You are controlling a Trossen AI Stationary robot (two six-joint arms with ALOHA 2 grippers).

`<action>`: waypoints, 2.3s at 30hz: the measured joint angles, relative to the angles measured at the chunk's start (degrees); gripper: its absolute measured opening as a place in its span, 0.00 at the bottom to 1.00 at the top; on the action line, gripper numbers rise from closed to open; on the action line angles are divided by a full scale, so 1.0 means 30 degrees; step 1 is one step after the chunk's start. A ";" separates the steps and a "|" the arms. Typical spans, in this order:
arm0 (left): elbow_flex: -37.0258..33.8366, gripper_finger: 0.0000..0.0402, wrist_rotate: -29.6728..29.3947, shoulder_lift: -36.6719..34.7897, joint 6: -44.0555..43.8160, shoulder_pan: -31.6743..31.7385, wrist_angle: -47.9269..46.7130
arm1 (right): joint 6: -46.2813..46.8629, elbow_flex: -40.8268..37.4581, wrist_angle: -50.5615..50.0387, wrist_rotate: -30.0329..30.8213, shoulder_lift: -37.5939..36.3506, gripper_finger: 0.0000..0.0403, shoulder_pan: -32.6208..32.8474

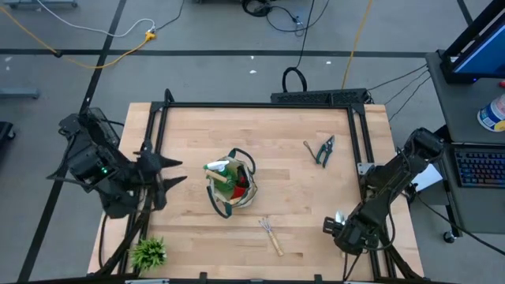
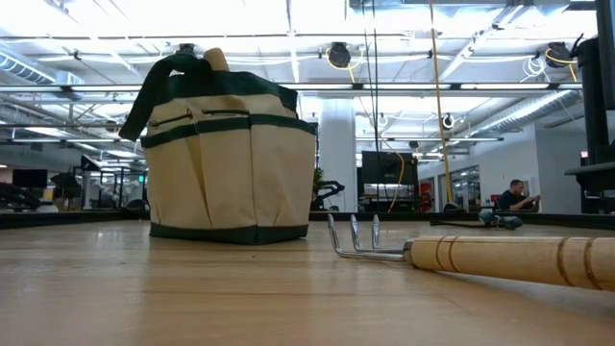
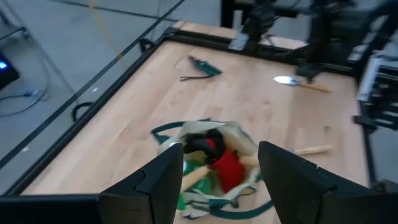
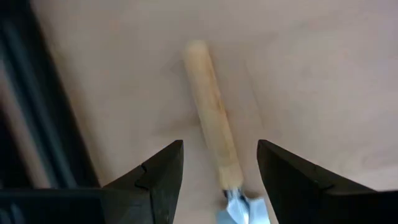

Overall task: Pick & Place Garden tools in Gardening bag
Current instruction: Put the trowel into the gardening bag

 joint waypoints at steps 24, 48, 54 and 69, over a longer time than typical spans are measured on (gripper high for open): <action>-0.9902 0.54 -0.2592 -0.3352 -0.0346 -0.1913 1.0000 | -0.0383 -0.1526 0.2909 0.0669 0.0000 0.49 -0.0012; -1.7834 0.54 0.8361 -1.1542 1.0232 0.4632 2.0860 | 0.0141 -0.1461 0.4054 0.0698 0.2012 0.35 -0.0237; -1.8662 0.54 0.9170 -1.3267 1.0884 0.5140 2.0841 | 0.1007 -0.1470 0.4334 0.0392 0.2076 0.18 -0.1384; -1.9810 0.54 0.9667 -1.5805 1.1463 0.5183 2.0807 | 0.3890 -0.1563 0.5971 0.1649 0.0522 0.14 -0.6160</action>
